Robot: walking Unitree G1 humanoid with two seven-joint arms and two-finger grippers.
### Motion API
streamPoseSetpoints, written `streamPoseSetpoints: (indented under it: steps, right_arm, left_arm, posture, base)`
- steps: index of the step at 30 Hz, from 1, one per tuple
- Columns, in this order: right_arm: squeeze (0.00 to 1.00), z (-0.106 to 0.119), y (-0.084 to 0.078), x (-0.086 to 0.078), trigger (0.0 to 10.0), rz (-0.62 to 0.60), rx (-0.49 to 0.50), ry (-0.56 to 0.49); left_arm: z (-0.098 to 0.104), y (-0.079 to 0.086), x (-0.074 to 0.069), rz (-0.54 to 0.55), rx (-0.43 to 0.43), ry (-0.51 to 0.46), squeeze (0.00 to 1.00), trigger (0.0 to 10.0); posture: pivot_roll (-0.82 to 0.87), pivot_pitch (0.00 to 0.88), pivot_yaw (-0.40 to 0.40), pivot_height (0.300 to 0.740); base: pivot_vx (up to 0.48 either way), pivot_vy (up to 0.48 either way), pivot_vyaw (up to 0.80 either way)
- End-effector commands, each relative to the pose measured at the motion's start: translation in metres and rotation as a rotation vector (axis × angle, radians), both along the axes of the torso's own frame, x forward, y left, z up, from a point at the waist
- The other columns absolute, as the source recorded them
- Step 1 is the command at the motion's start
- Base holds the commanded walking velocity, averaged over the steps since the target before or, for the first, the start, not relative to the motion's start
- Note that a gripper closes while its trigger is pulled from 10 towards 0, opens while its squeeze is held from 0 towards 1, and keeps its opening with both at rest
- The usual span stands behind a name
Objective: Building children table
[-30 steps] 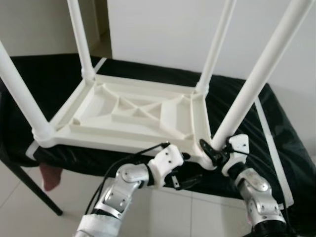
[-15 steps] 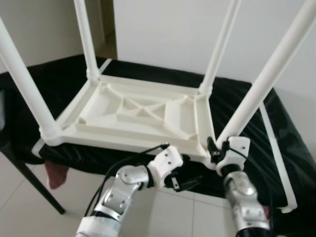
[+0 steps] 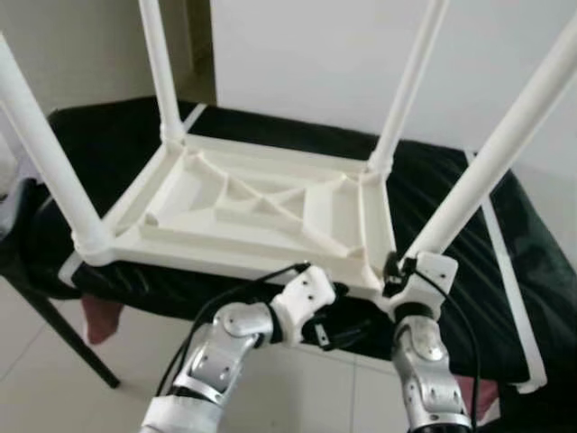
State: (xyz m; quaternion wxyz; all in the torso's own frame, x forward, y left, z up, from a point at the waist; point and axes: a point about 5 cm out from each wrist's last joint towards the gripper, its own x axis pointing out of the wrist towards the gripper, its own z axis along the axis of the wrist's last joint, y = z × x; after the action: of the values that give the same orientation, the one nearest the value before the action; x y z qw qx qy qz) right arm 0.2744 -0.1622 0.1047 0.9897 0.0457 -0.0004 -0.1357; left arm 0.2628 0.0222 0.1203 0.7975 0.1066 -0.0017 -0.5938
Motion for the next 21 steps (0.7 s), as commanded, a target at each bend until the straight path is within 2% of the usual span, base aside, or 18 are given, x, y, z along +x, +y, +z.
streamPoseSetpoints:
  steps: [1, 2, 3, 11, 17, 18, 19, 21]
  right_arm:
    - [0.01, -0.022, -0.006, -0.01, 10.0, -0.07, 0.012, 0.112]
    - [0.17, -0.021, -0.006, -0.01, 10.0, -0.068, 0.005, 0.107]
    - [1.0, -0.019, -0.007, -0.011, 10.0, -0.066, 0.002, 0.094]
    - [1.0, -0.009, -0.014, -0.013, 10.0, -0.032, -0.002, 0.022]
    - [1.0, -0.004, -0.015, -0.013, 10.0, 0.048, 0.012, -0.015]
    - [0.06, -0.002, -0.018, -0.013, 10.0, 0.091, 0.0, -0.026]
    - [0.0, 0.0, -0.021, -0.012, 10.0, 0.152, -0.009, -0.037]
    - [0.0, 0.001, -0.024, -0.011, 10.0, 0.195, -0.013, -0.044]
  left_arm:
    - [0.001, -0.002, 0.001, 0.048, -0.016, -0.003, 0.0, 10.0]
    - [0.001, -0.002, 0.001, 0.049, -0.016, -0.004, 0.0, 10.0]
    - [0.001, -0.001, 0.002, 0.052, -0.018, -0.003, 0.0, 10.0]
    - [0.002, -0.002, 0.003, 0.063, -0.024, -0.005, 0.0, 10.0]
    - [0.003, -0.003, 0.003, 0.064, -0.029, -0.005, 0.0, 10.0]
    - [0.003, -0.003, 0.003, 0.063, -0.029, -0.005, 0.0, 10.0]
    - [0.003, -0.003, 0.003, 0.063, -0.029, -0.004, 0.0, 10.0]
    - [0.003, -0.003, 0.003, 0.062, -0.029, -0.004, 0.0, 10.0]
  posture:
    - [0.02, 0.0, -0.052, 0.74]
    - [0.02, 0.0, -0.051, 0.74]
    - [0.02, 0.0, -0.052, 0.74]
    - [0.02, 0.0, -0.059, 0.74]
    - [0.02, 0.0, -0.06, 0.74]
    - [0.02, 0.0, -0.059, 0.74]
    - [0.02, 0.0, -0.057, 0.74]
    - [0.02, 0.0, -0.057, 0.74]
  base:
    - [0.0, 0.0, 0.0]
    - [0.0, 0.0, 0.0]
    - [0.0, 0.0, 0.0]
    - [0.0, 0.0, 0.0]
    - [0.0, 0.0, 0.0]
    - [0.0, 0.0, 0.0]
    - [0.0, 0.0, 0.0]
    - [0.0, 0.0, 0.0]
